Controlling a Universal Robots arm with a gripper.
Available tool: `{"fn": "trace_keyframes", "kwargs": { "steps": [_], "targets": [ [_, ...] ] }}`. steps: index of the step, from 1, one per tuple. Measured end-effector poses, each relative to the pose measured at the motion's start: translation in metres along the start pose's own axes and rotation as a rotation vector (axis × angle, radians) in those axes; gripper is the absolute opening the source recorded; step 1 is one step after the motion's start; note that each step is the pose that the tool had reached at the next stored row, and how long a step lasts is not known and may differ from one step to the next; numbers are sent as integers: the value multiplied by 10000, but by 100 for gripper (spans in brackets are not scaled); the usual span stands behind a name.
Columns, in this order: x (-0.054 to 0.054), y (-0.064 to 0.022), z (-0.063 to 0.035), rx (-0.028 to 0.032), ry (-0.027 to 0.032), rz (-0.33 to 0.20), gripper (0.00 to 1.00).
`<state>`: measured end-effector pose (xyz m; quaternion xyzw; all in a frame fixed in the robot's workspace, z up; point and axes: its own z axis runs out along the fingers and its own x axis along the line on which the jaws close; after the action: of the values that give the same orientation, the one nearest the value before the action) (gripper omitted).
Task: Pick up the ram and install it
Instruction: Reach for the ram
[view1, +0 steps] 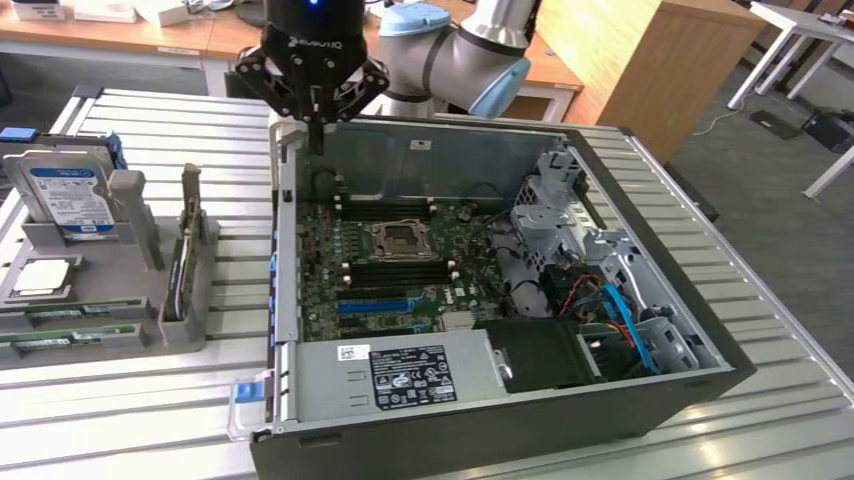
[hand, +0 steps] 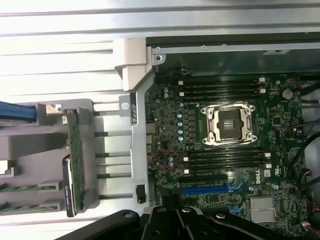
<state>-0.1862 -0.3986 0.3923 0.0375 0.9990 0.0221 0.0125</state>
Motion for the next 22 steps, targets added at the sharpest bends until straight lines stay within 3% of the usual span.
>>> {"fn": "trace_keyframes", "kwargs": {
  "steps": [12, 22],
  "targets": [
    [339, -14, -3, 0, -1, 6, 11],
    [698, -36, -3, 0, 0, 7, 11]
  ]
}}
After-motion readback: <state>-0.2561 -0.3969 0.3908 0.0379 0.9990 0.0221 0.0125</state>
